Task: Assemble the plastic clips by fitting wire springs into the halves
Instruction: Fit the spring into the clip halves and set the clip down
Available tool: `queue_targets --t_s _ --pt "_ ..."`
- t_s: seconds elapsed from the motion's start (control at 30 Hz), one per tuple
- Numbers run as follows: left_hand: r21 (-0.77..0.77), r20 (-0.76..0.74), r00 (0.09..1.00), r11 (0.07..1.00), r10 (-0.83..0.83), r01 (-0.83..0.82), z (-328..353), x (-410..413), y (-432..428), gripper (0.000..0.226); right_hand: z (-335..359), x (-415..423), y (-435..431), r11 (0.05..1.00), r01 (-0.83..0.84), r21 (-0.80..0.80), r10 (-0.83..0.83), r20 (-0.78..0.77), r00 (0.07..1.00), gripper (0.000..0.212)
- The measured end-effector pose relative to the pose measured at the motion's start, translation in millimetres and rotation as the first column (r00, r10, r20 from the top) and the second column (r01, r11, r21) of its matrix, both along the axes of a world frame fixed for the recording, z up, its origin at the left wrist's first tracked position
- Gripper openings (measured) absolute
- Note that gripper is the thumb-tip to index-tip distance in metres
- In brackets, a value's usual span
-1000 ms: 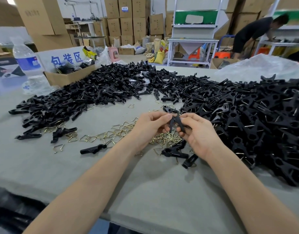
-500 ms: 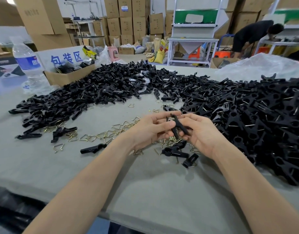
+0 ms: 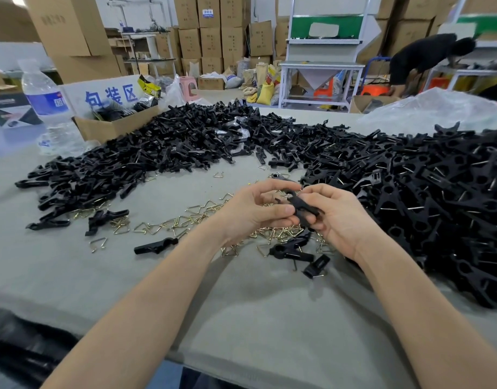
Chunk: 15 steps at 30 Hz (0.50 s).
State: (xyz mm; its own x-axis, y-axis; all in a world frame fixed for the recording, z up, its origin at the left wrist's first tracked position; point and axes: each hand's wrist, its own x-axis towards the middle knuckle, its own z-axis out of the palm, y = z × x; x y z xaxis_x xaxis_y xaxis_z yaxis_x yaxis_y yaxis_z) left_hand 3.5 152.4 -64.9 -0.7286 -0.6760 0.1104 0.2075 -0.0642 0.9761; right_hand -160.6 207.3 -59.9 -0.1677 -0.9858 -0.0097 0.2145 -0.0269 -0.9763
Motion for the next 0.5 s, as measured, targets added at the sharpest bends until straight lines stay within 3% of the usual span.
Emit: queue_targets --t_s 0.5 --pt "-0.128 0.112 0.994 0.991 -0.015 0.029 3.1 5.7 -2.3 0.036 1.4 -6.7 1.8 0.994 -0.079 0.074 0.071 0.111 0.991 0.010"
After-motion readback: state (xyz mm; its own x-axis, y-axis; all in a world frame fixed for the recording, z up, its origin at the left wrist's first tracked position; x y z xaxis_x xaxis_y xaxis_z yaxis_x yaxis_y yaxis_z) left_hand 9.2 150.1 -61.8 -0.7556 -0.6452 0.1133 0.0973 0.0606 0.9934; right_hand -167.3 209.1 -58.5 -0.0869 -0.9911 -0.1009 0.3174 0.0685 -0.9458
